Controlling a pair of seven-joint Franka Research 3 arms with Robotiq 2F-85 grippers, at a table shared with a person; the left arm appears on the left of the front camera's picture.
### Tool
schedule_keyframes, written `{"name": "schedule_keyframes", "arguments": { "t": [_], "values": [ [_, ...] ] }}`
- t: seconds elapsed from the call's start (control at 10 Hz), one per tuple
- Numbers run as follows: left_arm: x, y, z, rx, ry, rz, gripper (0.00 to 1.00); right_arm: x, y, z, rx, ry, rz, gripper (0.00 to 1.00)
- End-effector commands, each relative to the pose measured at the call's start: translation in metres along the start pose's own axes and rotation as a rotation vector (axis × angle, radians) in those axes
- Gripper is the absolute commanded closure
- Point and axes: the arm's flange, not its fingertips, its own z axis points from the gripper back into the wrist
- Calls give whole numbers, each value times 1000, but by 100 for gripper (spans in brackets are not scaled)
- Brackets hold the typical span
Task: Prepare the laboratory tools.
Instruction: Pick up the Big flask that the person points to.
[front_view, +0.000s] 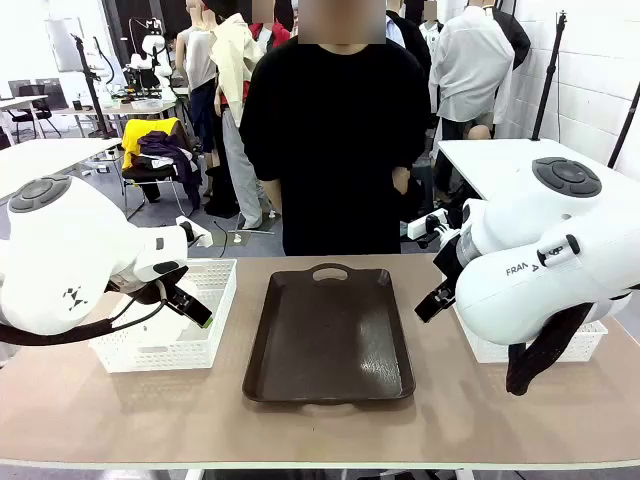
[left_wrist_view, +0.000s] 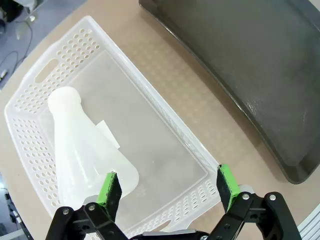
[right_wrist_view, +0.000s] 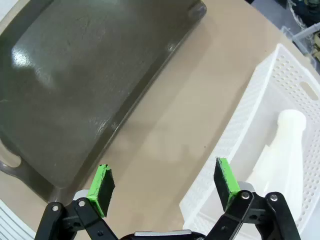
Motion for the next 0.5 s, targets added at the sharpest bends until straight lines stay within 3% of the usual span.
{"name": "schedule_keyframes", "arguments": {
  "t": [0.0,0.4],
  "values": [
    [0,0,0,0,-1,0,0,0,0,0,0,0,0,0],
    [0,0,0,0,-1,0,0,0,0,0,0,0,0,0]
  ]
}}
